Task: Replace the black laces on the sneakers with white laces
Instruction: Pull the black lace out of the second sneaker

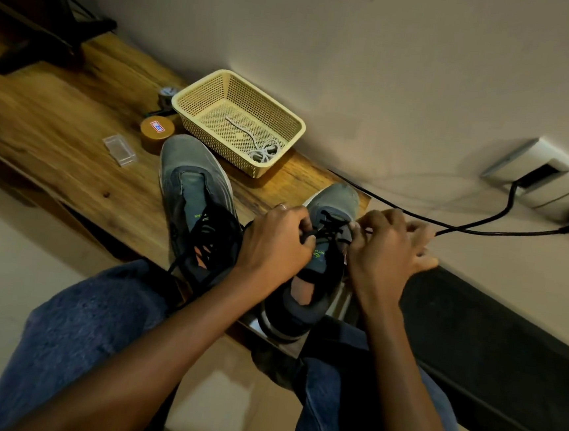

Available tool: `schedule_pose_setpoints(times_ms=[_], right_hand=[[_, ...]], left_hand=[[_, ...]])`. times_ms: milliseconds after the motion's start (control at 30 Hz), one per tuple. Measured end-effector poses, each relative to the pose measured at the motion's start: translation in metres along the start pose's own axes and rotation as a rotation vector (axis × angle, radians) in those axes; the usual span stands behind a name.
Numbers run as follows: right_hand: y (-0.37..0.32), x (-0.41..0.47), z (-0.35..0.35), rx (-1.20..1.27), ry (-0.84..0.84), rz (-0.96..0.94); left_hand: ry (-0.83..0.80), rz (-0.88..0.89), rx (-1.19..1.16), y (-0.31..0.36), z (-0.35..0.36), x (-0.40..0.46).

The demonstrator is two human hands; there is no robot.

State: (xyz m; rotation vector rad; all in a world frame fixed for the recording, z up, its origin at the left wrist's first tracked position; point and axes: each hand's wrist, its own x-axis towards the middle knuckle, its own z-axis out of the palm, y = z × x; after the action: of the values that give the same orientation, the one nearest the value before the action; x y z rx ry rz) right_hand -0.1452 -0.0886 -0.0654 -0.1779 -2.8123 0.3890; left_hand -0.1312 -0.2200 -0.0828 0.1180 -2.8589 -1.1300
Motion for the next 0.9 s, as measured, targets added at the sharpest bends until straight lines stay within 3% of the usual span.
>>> schedule_pose_setpoints(times_ms=[233, 467, 633, 733, 900], right_hand=[[-0.008, -0.008, 0.007, -0.157, -0.314, -0.195], [-0.007, -0.007, 0.014, -0.107, -0.326, -0.219], [-0.006, -0.002, 0.01, 0.14, -0.137, -0.102], [-0.002, 0.0, 0.011, 0.154, -0.23, -0.069], [-0.005, -0.004, 0.012, 0.144, -0.364, -0.204]], left_hand=[[-0.003, 0.008, 0.016, 0.0, 0.001, -0.001], [0.002, 0.005, 0.018, 0.0, 0.001, 0.0], [-0.002, -0.013, 0.012, 0.0, 0.0, 0.001], [-0.011, -0.016, 0.008, 0.0, 0.0, 0.0], [-0.022, -0.026, 0.013, 0.002, -0.002, 0.001]])
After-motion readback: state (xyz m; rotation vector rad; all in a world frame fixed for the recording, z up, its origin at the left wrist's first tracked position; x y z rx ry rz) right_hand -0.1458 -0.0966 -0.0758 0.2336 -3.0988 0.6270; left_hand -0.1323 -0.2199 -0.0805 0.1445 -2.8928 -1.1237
